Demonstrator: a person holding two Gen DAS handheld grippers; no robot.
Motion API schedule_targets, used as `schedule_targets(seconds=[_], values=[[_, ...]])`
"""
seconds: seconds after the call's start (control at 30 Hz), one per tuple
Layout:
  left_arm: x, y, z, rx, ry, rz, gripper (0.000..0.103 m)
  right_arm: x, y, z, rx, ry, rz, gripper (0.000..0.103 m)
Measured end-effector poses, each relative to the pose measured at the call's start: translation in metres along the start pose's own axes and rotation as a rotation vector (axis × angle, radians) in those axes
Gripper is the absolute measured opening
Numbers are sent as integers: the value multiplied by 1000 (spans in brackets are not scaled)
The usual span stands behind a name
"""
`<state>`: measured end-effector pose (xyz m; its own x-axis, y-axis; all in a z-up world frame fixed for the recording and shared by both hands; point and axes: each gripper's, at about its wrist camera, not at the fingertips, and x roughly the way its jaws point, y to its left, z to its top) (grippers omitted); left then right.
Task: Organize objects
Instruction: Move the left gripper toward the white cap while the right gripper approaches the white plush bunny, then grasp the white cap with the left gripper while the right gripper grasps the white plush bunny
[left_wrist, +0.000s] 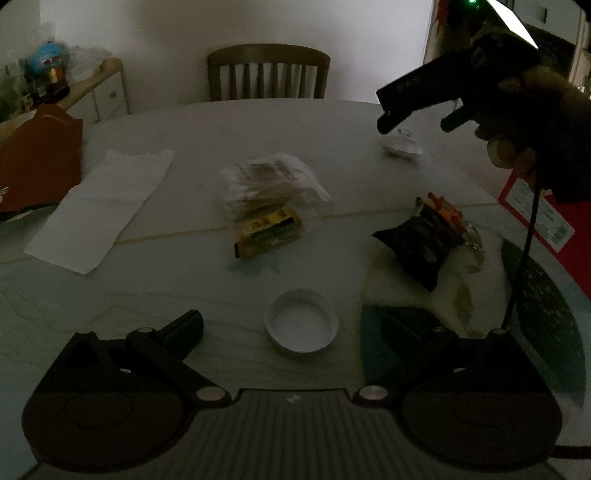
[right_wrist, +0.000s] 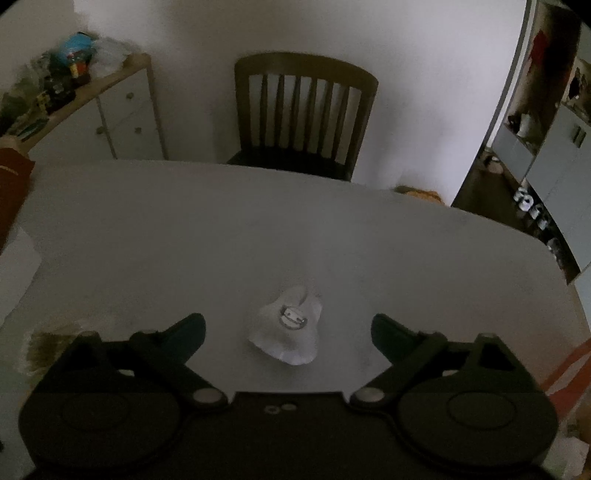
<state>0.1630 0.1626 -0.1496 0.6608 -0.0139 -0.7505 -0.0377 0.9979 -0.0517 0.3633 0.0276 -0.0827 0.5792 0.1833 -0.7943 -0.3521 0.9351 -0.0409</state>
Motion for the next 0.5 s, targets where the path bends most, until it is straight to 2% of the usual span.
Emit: schedule_targets(seconds=[0.2,0.27,0.37,0.43,0.5], values=[[1,-2,0,19,-10,-10,101,14,-3,2,27,29,-9,89],[0,-3,0,27,-17,-13,96,16,-3,1,35,31,-5,86],[-1,-4,1,37,-28,-6,83,18,-2,0,33,38,-9,76],[-3,-5,2,38,-34,-8,69,19,-2,0,30,43,-12,74],[-3,-6,3,37,-35,-8,60,19,-1,-2,25,44,-14,66]])
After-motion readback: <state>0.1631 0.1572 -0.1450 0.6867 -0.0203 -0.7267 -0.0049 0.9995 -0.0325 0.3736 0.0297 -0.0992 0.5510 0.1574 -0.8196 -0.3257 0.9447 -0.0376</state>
